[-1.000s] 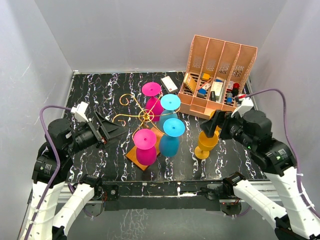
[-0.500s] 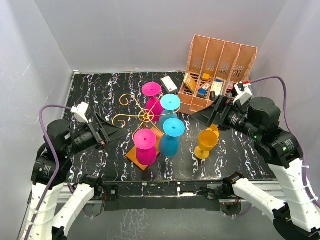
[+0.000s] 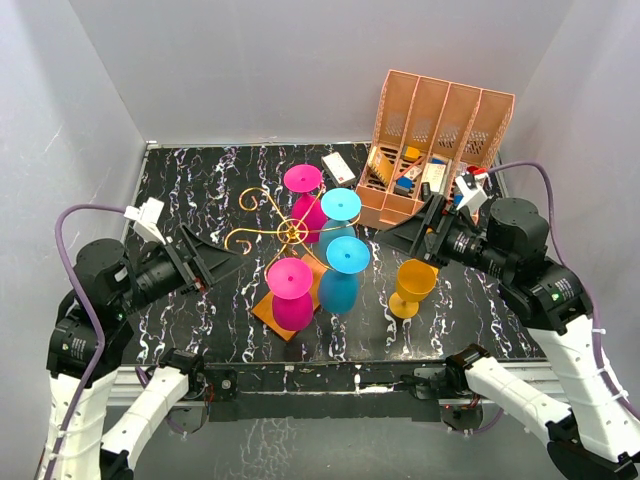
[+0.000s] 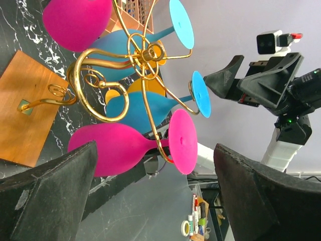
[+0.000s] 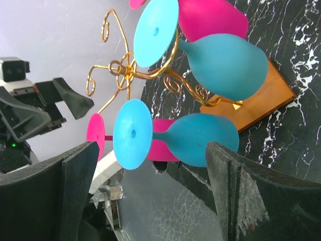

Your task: Take the wine glass off the wine glass rack

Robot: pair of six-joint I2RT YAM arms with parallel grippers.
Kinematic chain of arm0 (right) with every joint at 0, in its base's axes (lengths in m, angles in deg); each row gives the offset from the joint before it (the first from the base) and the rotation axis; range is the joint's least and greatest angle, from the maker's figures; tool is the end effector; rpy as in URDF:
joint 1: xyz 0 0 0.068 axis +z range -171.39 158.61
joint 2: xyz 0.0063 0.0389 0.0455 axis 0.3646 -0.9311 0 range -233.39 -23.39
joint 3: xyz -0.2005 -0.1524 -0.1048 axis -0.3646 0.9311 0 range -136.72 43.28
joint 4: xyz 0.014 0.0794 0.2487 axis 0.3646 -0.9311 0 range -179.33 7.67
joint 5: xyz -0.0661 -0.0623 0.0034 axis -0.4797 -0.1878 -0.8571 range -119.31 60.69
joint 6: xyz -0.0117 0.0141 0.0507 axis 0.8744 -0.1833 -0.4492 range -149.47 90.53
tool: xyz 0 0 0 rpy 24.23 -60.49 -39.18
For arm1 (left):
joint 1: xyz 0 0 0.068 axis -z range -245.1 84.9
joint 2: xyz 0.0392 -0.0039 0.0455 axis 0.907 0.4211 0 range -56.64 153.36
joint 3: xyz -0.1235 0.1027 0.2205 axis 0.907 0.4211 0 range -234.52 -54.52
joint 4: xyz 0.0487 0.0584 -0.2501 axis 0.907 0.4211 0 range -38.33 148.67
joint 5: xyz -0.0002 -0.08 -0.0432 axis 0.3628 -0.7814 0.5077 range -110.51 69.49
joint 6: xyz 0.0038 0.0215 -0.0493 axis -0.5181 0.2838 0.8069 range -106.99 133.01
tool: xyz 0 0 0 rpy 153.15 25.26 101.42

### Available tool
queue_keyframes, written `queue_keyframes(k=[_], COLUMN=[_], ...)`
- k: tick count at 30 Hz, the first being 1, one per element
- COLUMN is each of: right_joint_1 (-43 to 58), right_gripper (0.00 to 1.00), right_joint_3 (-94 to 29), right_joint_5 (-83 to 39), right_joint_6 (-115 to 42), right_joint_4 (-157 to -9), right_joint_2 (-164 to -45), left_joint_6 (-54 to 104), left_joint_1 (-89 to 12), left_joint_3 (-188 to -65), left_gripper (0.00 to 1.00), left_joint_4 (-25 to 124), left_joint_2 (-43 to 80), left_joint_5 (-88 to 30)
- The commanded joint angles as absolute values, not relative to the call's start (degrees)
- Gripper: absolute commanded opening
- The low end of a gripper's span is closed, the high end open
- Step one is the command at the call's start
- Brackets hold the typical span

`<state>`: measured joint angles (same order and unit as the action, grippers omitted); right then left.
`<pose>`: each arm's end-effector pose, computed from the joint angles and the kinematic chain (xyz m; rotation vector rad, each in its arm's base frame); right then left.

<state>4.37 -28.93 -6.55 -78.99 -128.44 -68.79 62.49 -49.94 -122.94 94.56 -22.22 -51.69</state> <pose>0.1085 0.0677 0.4301 0.1372 2.0870 1.2266 0.0677 -0.0374 0.4334 -0.1228 1.8817 -1.2716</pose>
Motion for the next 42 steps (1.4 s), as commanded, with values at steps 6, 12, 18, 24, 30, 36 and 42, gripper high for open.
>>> queue_keyframes(k=[6,12,18,24,30,36,42], right_joint_1=[4.21,4.25,4.27,4.25,4.25,4.27,4.22], right_gripper=[0.92,0.81,0.74,0.63,0.48,0.4,0.4], right_joint_3=[-29.53,-26.01,-24.53,-23.92,-25.16,-24.9,-24.27], right_joint_5=[-4.2,5.29,8.77,11.4,11.83,12.69,13.67], right_joint_6=[-73.24,-70.83,-69.94,-69.63,-68.74,-69.77,-71.72], right_joint_4=[-128.18,-122.45,-118.57,-117.68,-118.86,-117.93,-115.84], right_joint_2=[-69.99,-72.39,-74.63,-76.03,-76.81,-76.61,-75.93], left_joint_6=[58.69,59.11,59.16,59.67,59.78,59.69,59.48], left_joint_1=[-50.16,-50.12,-50.13,-50.16,-50.13,-50.19,-50.18], left_joint_3=[-129.6,-129.92,-129.32,-127.79,-126.86,-126.32,-126.52], left_gripper=[0.97,0.97,0.97,0.97,0.97,0.97,0.97], left_joint_4=[96.14,96.33,96.94,96.0,95.48,95.7,96.22], left_joint_2=[-19.55,-19.8,-20.31,-20.14,-20.22,-20.42,-20.51], left_joint_5=[-49.06,-49.02,-48.55,-49.14,-49.09,-49.17,-48.89])
